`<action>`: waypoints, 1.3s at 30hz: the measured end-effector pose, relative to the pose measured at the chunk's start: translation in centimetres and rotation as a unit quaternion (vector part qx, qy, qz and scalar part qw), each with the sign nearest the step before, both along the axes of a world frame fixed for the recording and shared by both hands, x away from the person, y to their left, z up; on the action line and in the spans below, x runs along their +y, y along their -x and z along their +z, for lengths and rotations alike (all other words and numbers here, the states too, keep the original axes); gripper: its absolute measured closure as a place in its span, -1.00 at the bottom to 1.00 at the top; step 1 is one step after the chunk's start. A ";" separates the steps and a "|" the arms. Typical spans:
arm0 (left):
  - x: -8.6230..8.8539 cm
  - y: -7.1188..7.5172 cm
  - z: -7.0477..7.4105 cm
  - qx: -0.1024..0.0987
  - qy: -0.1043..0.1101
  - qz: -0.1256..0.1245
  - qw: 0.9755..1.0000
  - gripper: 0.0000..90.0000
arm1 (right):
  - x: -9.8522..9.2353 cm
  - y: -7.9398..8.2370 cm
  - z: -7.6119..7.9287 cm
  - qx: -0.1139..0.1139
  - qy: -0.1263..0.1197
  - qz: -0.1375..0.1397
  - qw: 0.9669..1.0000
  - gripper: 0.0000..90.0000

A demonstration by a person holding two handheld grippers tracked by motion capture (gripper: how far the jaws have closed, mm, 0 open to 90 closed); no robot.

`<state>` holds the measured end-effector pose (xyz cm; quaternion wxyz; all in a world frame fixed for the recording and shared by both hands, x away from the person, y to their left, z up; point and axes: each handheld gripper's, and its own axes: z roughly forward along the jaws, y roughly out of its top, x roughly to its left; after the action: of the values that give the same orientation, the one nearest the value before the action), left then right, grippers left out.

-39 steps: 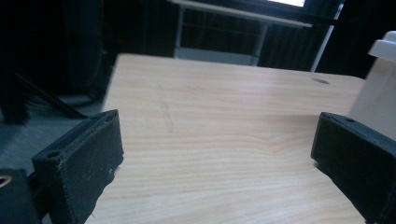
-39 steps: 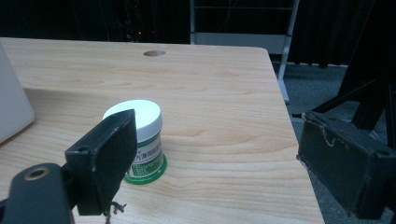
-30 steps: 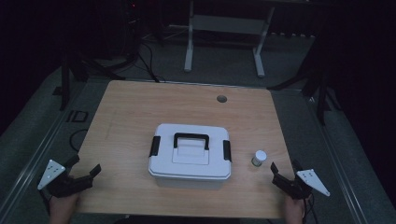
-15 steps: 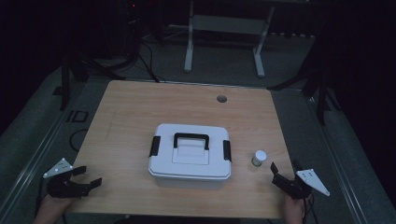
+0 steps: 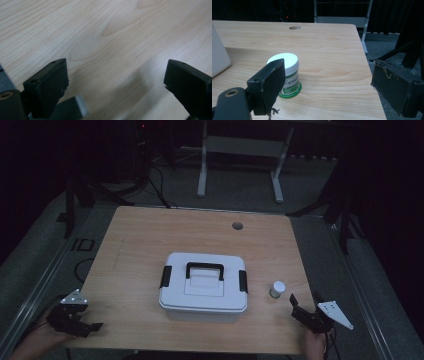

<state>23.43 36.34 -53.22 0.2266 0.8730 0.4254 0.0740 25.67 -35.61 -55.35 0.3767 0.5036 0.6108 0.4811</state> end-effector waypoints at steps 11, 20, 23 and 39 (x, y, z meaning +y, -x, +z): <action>-0.9 -1.4 1.9 0.086 -0.105 -0.037 0.990 -0.89 | -0.1 -0.1 0.0 0.010 -0.012 0.017 1.000 -0.74; -1.9 -2.5 3.0 0.145 -0.155 -0.065 0.975 -0.89 | 0.0 -0.1 0.0 0.011 -0.011 0.017 1.000 -0.74; -1.8 -2.9 3.4 0.131 -0.164 -0.056 0.976 -0.90 | 0.0 -0.1 0.0 0.010 -0.011 0.018 1.000 -0.74; -4.3 -4.4 8.0 0.117 -0.141 -0.096 0.978 -0.88 | 0.0 -0.2 0.0 0.013 -0.010 0.024 1.000 -0.74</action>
<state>27.81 32.00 -45.21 0.0562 0.9356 0.3485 0.0079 25.88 -35.61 -55.32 0.3521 0.4991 0.6226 0.4891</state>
